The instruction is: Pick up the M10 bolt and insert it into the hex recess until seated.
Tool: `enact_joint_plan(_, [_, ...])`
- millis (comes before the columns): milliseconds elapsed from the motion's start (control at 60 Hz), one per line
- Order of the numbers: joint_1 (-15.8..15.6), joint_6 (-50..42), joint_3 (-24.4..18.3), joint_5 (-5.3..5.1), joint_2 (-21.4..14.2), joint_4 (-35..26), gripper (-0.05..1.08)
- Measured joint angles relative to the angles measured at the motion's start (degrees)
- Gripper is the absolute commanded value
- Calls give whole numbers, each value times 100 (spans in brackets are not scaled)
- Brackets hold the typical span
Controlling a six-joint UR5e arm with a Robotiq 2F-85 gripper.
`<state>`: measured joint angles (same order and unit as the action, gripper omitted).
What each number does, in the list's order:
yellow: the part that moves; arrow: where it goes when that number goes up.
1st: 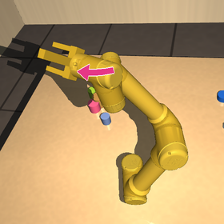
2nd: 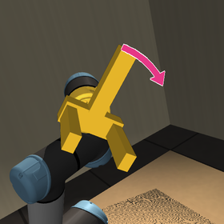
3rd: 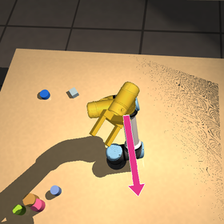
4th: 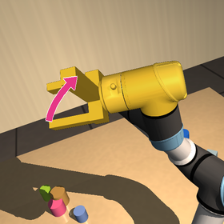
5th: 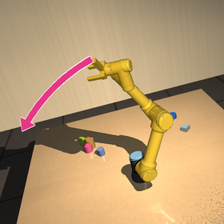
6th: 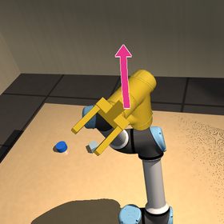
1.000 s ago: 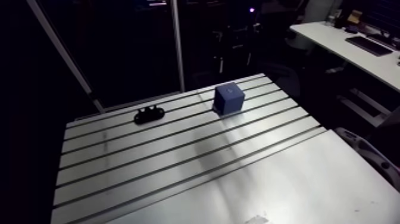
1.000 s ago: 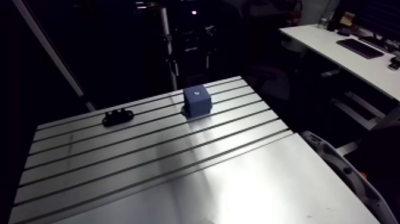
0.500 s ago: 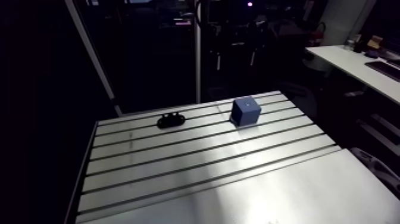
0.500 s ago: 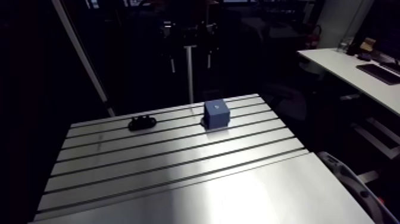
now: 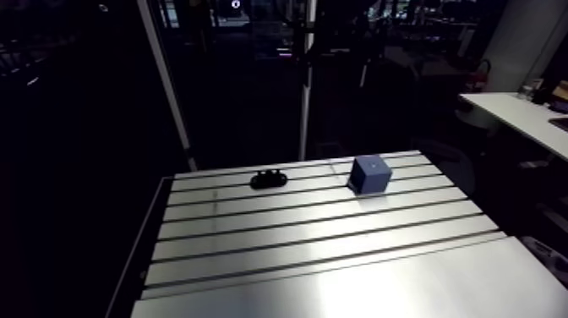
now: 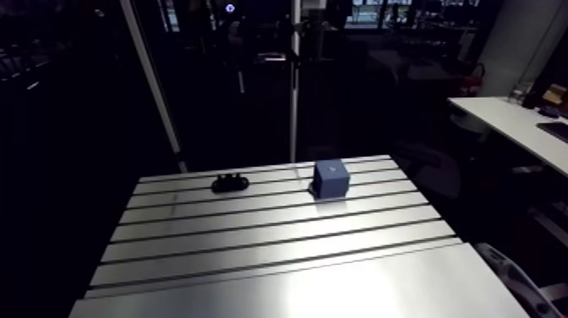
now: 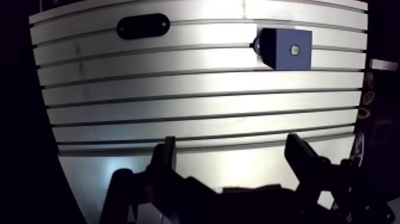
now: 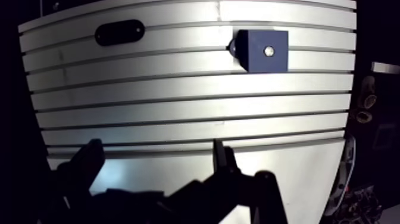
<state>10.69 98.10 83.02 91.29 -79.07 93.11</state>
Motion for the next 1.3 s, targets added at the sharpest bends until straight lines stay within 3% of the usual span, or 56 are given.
enact_joint_plan(633, [-370,-104,-273,-24,-791,-1027,1])
enact_joint_plan(1300, [-412,-94,-222,0,-803,-1004,1])
